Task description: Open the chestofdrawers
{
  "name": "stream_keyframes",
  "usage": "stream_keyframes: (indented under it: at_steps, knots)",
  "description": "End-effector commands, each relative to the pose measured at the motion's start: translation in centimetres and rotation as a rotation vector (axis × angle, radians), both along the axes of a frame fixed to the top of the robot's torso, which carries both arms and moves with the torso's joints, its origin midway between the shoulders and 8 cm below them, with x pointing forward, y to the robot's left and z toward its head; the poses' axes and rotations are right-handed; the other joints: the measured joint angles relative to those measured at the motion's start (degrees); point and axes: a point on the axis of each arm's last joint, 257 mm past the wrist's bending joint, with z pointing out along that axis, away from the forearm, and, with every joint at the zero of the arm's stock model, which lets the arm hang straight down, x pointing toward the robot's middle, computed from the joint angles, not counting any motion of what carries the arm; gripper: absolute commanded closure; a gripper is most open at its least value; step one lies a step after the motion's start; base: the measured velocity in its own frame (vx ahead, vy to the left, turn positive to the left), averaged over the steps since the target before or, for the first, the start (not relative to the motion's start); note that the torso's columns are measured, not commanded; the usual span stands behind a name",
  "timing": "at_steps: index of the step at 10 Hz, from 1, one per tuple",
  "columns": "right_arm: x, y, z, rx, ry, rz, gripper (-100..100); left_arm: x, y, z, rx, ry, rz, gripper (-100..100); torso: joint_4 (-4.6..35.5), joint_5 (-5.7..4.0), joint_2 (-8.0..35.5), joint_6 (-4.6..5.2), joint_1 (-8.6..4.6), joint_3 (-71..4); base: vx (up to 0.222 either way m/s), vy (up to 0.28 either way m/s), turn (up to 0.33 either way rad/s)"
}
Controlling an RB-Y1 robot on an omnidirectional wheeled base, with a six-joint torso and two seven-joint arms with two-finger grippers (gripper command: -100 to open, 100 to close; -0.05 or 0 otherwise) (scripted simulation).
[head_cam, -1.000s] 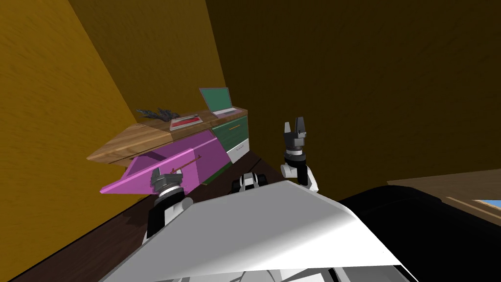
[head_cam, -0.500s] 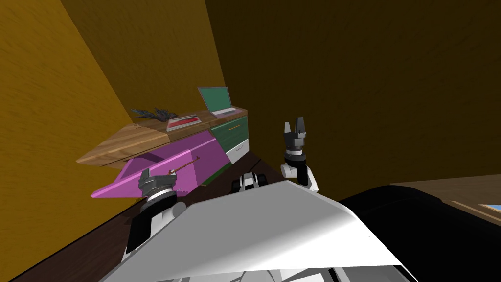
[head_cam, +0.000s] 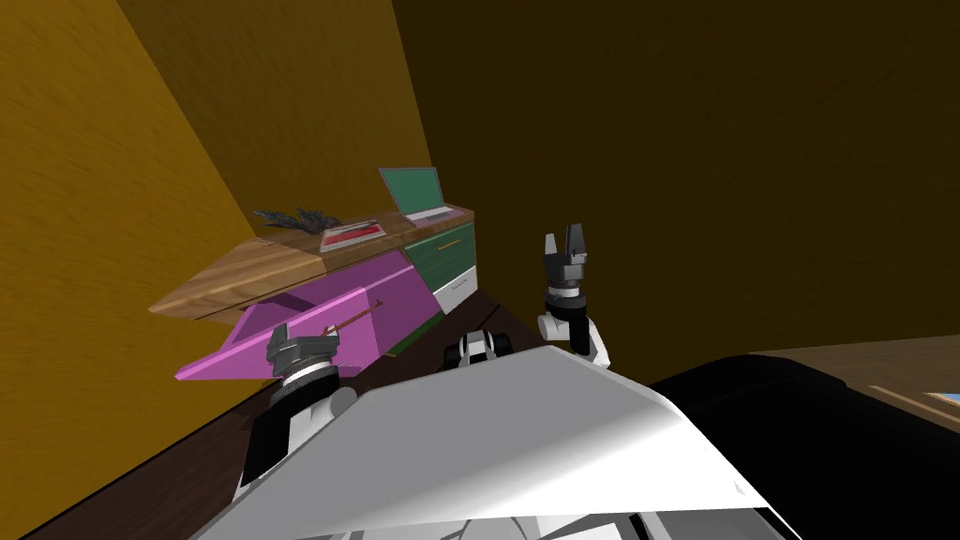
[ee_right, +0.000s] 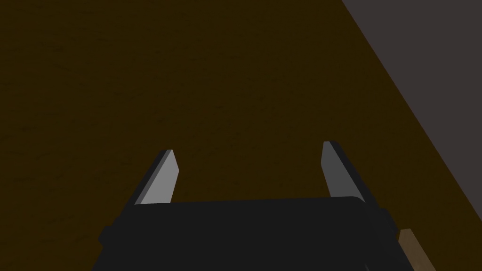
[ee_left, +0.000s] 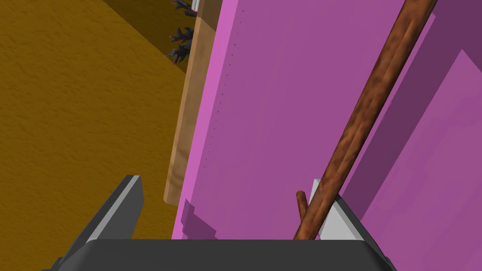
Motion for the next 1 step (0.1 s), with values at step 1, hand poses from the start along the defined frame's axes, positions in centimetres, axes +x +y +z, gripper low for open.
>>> stream_keyframes:
  at_steps: [1]
  knots:
    - [0.0, 0.0, 0.0, 0.0, 0.0, 0.0, 0, 0.0, 0.0, -0.03, 0.0, 0.001, 0.0, 0, 0.0, 0.01, 0.0, 0.0, 0.01, 0.0, 0.0, 0.0, 0.0]
